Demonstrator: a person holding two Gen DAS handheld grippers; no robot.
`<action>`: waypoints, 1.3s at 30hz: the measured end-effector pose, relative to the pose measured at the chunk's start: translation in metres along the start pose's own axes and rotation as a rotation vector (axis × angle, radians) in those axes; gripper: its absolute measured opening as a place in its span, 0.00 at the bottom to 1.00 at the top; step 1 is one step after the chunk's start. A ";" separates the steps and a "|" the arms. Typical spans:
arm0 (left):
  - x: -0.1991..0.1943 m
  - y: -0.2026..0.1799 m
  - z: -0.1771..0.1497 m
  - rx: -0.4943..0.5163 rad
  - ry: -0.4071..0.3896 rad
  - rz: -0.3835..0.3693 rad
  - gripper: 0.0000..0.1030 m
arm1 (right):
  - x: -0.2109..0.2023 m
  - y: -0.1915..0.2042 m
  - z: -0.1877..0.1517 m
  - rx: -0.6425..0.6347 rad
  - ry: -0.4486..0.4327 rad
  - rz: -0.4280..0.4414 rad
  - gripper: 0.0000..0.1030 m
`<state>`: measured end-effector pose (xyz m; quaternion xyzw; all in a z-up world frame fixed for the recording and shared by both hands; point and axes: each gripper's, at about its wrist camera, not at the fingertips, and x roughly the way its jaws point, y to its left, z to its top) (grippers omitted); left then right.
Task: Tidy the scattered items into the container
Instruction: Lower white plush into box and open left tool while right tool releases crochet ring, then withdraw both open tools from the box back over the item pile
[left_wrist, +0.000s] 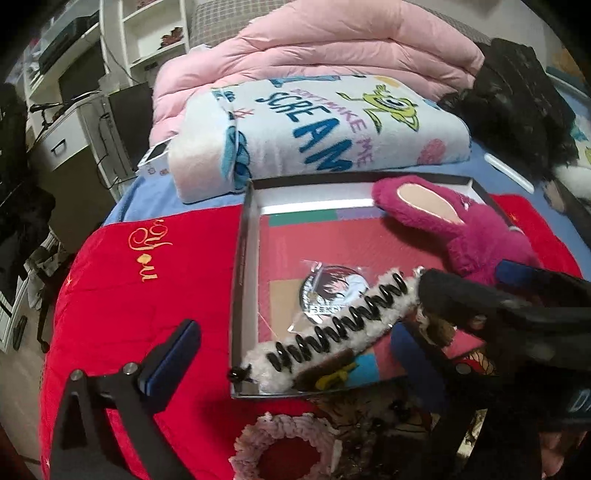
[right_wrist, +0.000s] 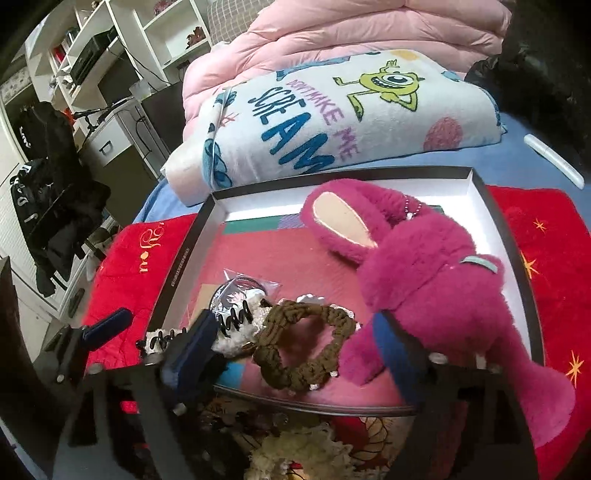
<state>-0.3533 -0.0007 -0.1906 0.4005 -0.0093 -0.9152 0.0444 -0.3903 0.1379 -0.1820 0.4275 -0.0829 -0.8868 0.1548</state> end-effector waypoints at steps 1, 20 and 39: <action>0.000 0.001 0.001 -0.005 0.002 -0.001 1.00 | -0.002 -0.001 0.000 0.003 -0.011 -0.001 1.00; -0.055 0.016 0.011 -0.022 -0.042 -0.049 1.00 | -0.043 0.011 0.003 0.023 -0.043 0.026 1.00; -0.239 0.015 0.005 -0.055 -0.200 -0.059 1.00 | -0.222 0.056 -0.008 -0.053 -0.271 0.014 1.00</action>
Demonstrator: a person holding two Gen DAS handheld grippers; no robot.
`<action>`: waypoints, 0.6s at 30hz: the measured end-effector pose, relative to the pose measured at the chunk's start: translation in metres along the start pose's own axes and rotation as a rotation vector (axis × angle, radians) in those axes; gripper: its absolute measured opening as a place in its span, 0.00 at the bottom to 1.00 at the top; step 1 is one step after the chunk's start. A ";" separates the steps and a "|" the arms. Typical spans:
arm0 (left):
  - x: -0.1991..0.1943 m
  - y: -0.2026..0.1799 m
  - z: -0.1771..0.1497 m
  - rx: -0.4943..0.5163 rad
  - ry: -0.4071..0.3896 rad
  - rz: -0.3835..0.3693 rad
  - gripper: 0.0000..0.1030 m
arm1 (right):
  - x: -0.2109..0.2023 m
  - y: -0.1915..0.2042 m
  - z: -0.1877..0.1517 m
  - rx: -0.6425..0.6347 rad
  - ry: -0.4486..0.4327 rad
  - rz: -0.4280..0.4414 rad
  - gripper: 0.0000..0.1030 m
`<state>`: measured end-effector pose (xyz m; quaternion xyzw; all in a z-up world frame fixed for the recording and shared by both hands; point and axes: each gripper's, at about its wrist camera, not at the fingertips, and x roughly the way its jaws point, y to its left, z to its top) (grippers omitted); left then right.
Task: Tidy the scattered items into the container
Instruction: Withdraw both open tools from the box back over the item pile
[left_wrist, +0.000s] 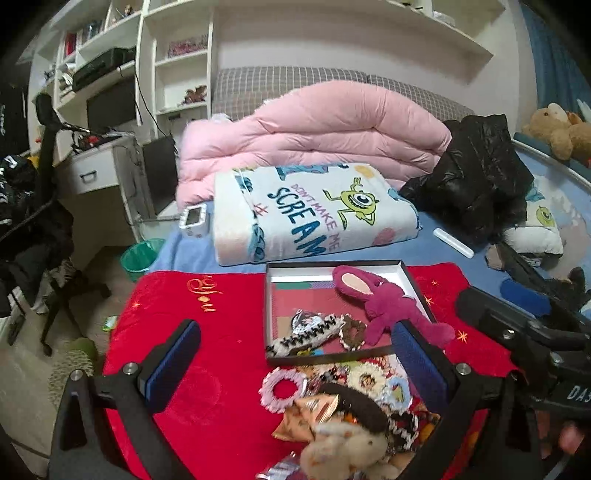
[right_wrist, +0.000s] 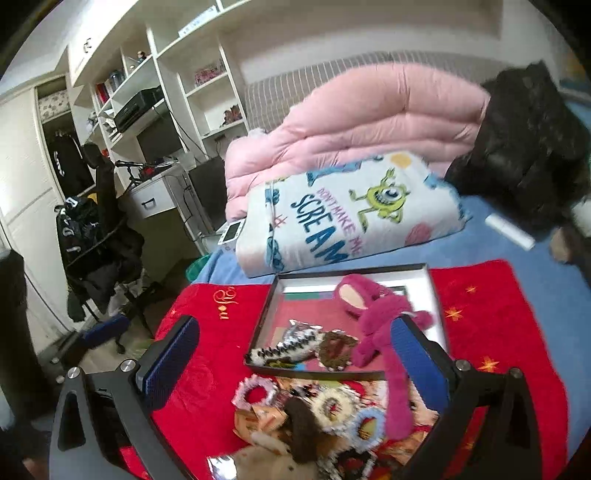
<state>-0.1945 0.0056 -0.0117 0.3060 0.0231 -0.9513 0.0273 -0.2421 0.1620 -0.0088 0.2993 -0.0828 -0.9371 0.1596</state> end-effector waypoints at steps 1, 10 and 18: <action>-0.009 0.000 -0.006 0.007 -0.010 0.005 1.00 | -0.011 0.001 -0.005 -0.014 -0.006 -0.002 1.00; -0.060 0.020 -0.090 -0.031 -0.022 0.022 1.00 | -0.083 -0.021 -0.063 -0.030 -0.085 0.026 1.00; -0.039 0.019 -0.136 -0.087 0.044 -0.087 1.00 | -0.107 -0.046 -0.119 -0.021 -0.081 0.025 1.00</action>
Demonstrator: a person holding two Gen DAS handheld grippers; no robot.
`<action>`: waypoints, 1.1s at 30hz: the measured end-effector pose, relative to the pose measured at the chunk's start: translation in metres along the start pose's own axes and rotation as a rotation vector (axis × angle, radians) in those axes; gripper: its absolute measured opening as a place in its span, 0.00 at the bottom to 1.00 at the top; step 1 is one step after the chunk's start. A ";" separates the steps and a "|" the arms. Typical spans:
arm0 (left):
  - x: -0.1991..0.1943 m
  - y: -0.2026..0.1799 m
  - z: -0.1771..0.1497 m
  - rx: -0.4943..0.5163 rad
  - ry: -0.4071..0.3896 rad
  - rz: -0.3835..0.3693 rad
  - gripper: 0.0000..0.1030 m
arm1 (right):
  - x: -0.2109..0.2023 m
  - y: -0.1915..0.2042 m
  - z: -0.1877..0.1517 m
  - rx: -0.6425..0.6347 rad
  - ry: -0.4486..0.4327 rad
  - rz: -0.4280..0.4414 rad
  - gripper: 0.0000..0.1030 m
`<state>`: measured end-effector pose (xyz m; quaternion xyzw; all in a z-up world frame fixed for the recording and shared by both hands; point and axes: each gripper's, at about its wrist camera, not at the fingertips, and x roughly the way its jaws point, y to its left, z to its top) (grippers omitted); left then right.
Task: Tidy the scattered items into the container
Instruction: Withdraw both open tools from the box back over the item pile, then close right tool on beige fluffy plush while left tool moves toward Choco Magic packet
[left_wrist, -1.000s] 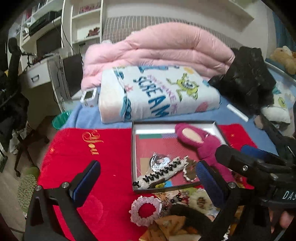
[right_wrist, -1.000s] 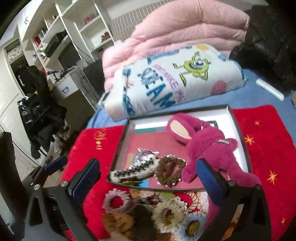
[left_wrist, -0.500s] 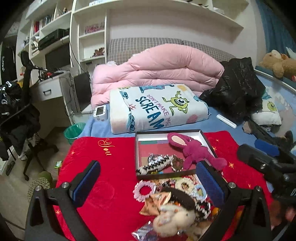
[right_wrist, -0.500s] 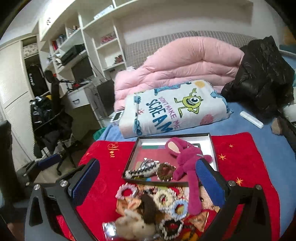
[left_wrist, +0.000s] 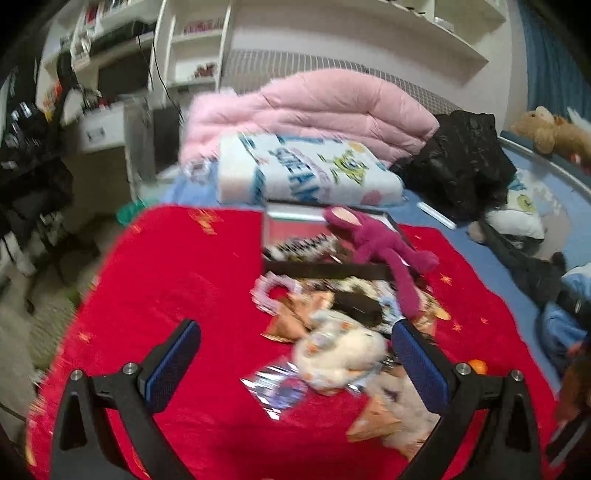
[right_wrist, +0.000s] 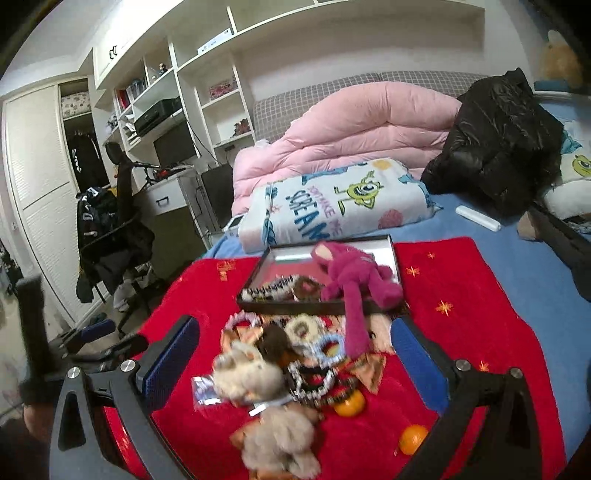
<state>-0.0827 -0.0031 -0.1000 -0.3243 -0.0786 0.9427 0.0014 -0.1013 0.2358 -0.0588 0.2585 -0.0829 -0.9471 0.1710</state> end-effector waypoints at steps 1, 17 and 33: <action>0.002 -0.004 0.000 0.002 0.004 -0.005 1.00 | -0.001 -0.004 -0.007 0.017 0.001 0.002 1.00; 0.027 -0.024 -0.034 0.081 0.121 0.012 1.00 | 0.028 -0.031 -0.050 0.134 0.122 0.072 1.00; 0.071 -0.040 -0.072 0.142 0.233 0.004 1.00 | 0.065 -0.014 -0.078 0.099 0.285 0.126 1.00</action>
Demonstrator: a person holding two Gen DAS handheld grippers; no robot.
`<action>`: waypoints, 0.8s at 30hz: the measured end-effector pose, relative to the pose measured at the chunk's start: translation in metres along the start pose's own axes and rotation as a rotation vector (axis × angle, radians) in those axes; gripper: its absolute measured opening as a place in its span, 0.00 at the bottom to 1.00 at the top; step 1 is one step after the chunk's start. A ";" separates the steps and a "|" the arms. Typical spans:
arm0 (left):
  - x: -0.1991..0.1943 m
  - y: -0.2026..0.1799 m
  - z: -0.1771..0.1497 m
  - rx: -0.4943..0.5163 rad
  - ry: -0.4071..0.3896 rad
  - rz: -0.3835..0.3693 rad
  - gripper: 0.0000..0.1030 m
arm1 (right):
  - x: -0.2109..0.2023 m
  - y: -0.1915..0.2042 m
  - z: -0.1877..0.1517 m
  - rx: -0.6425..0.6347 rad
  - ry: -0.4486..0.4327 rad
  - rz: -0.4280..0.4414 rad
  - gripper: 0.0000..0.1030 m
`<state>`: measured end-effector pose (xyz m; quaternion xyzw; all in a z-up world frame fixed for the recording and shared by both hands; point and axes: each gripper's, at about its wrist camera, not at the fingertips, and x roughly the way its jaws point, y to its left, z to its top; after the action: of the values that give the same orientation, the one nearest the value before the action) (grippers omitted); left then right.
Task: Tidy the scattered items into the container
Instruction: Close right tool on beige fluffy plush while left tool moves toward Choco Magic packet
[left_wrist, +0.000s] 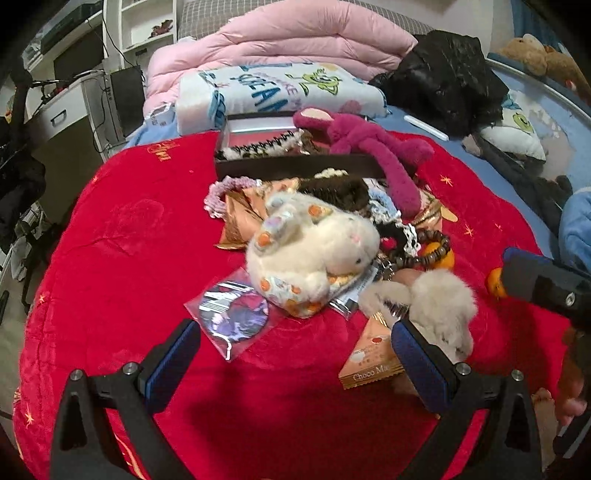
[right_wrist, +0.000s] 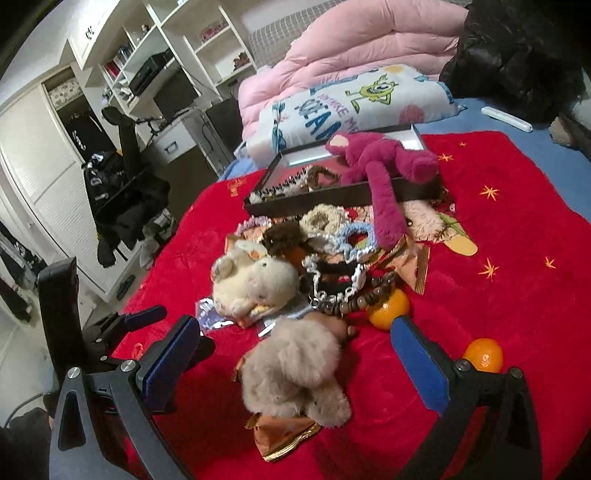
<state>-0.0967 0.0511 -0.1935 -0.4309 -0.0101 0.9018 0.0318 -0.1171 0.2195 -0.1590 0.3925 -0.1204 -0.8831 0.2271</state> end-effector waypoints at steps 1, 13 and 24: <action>0.001 -0.001 0.000 0.001 0.004 -0.001 1.00 | 0.003 0.000 -0.001 0.000 0.015 -0.004 1.00; 0.010 -0.017 -0.004 0.064 0.026 0.015 1.00 | 0.032 0.003 -0.014 0.000 0.131 -0.020 1.00; 0.018 -0.012 -0.006 0.028 0.060 0.003 1.00 | 0.048 0.001 -0.021 0.021 0.193 -0.026 1.00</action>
<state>-0.1025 0.0642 -0.2111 -0.4575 0.0042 0.8885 0.0369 -0.1295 0.1945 -0.2029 0.4798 -0.1022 -0.8427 0.2219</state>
